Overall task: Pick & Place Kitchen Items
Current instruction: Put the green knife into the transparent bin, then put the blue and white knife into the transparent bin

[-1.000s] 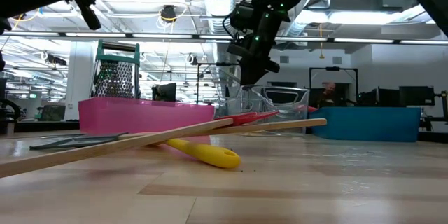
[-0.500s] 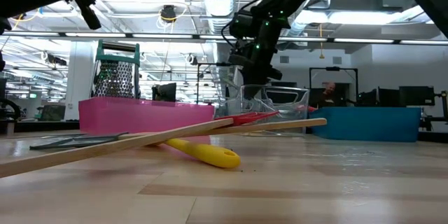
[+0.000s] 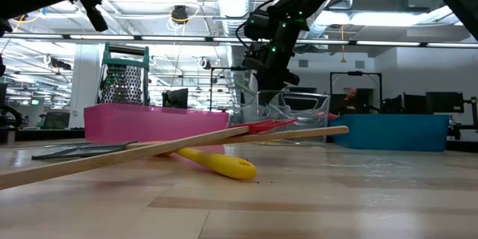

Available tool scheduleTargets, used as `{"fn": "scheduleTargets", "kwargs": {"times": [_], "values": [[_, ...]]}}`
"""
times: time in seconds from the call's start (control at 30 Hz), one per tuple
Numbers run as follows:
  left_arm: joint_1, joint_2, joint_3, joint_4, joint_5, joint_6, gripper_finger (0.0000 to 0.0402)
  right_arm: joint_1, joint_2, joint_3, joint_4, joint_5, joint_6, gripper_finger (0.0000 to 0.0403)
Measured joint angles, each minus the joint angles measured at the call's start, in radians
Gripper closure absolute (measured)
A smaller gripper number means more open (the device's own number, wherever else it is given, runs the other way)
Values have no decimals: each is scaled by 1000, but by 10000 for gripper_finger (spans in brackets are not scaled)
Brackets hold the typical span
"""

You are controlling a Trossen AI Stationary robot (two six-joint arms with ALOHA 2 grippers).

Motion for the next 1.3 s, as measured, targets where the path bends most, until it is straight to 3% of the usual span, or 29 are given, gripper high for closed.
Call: {"fn": "scheduleTargets", "kwargs": {"times": [0.57,1.13,1.3], "values": [[0,0,0,2,0,0,270,-14,-1,-87,57,2,40,336],[0,0,0,5,0,0,270,-13,-1,-142,105,2,70,301],[0,0,0,5,-3,0,270,-13,-1,-138,99,-7,65,271]]}}
